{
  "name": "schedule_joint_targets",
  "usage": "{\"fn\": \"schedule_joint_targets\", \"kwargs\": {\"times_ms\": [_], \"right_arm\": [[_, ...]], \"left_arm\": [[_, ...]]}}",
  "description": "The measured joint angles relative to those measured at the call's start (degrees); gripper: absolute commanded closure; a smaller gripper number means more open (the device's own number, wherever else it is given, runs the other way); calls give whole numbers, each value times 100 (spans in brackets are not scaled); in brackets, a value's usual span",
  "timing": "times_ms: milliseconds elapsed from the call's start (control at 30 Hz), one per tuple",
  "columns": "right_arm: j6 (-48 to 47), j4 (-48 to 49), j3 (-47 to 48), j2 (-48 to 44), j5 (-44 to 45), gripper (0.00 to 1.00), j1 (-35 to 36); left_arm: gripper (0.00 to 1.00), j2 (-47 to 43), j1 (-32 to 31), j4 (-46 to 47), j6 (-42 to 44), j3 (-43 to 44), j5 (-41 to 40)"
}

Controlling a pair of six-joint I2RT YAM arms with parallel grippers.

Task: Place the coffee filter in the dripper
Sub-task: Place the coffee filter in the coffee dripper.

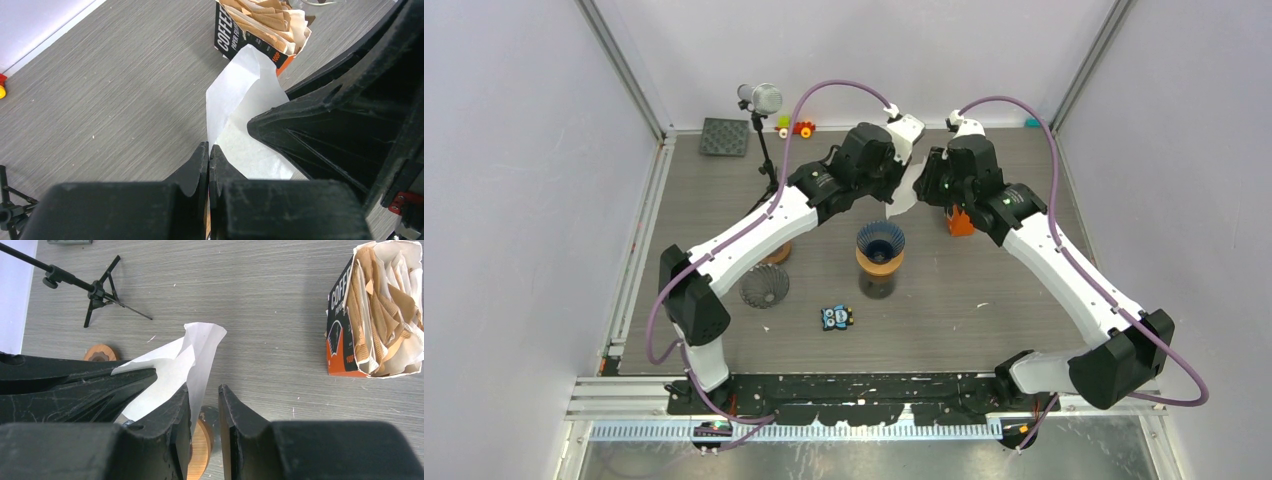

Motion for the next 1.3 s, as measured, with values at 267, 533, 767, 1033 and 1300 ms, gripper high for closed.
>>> {"fn": "schedule_joint_targets", "kwargs": {"times_ms": [267,533,767,1033,1300], "right_arm": [[7,-50,44,81,-52,72,0],[-203,-122,46,98,142,72,0],[-411,-157,52,94,160,72,0],[-553,-170,55,79,153,71,0],[-824,-192,68,-179,-201,48,-2]], "left_arm": [[100,0,0,-2,0,13,-66],[100,-162,0,7,149,-22,-188],[100,-590,0,127,463,-229,-184],[100,-721,0,234,695,-514,-142],[100,-721,0,236,839,-549,-122]]}}
